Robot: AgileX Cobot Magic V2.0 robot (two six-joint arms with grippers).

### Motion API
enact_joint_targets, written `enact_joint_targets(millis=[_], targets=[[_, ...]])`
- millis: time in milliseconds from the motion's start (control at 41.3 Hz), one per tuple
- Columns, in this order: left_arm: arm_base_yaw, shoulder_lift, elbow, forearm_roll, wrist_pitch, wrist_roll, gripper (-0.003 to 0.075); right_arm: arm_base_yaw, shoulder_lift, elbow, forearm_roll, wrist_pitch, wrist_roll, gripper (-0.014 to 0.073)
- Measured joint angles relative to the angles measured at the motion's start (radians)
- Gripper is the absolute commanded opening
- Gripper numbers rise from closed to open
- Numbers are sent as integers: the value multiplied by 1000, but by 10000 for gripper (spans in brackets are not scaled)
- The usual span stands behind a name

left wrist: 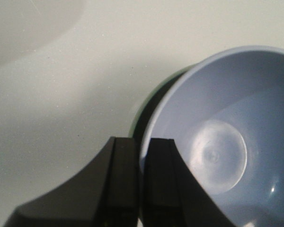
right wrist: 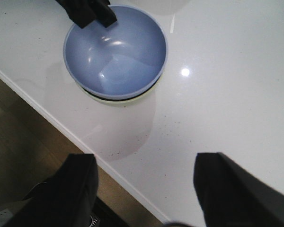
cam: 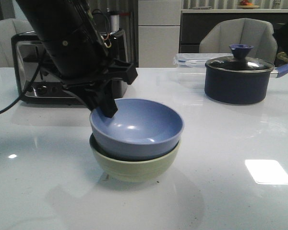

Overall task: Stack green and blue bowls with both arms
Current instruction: 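Lift the blue bowl and lower it into the green bowl, then open the left gripper and raise it away from the stacked bowls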

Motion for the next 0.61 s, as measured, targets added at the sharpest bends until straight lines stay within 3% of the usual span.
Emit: enact_joint_targets(millis=[121,290,605], targets=[[0,27,0,2,-24,1,160,0,0,0,0,0,0,540],[0,34,0,2,-31,1,339,0,0,0,0,0,0,540],[0,-33,0,88,38,1,350,0,0,0,0,0,0,540]])
